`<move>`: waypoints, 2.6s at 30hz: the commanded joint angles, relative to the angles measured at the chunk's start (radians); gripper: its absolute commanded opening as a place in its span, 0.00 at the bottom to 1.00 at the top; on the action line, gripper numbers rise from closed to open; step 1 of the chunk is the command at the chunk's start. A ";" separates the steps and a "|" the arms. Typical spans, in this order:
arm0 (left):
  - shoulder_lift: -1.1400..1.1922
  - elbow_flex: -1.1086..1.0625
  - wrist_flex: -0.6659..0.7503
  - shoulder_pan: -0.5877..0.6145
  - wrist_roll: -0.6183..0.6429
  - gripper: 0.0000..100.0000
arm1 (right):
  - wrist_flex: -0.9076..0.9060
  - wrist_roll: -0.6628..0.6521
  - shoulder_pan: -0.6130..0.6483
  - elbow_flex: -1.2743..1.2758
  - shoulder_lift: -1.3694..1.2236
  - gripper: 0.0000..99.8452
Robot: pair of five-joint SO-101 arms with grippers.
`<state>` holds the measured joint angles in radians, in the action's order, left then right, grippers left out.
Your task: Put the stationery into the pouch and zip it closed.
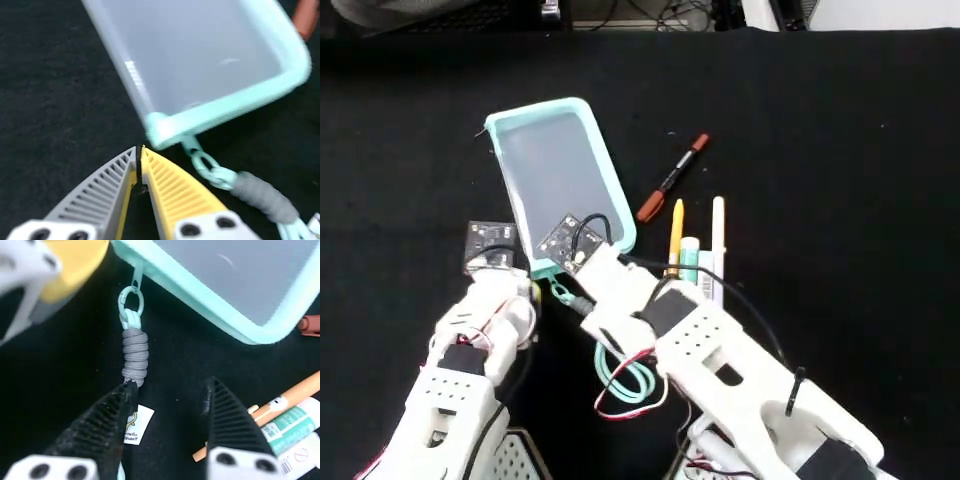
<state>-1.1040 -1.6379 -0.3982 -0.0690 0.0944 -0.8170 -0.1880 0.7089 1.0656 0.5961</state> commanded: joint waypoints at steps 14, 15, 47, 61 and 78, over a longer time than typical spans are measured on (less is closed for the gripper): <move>-0.005 -0.016 0.095 0.031 0.011 0.03 | 0.037 0.006 0.097 -0.125 -0.275 0.28; -0.005 -0.016 0.095 0.035 0.011 0.03 | 0.037 0.006 0.097 -0.148 -0.312 0.27; -0.005 -0.008 0.087 0.127 0.012 0.20 | -0.052 -0.060 0.049 -0.150 -0.163 0.27; -0.005 -0.008 0.092 0.203 0.012 0.22 | 0.006 0.040 0.058 -0.437 -0.662 0.22; -0.005 0.010 0.087 0.137 0.117 0.22 | 0.009 0.041 -0.080 -0.216 -0.153 0.01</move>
<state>-1.1040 -1.6625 -0.3199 0.1181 0.1864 -0.8078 -0.1527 0.6444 0.8247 0.2877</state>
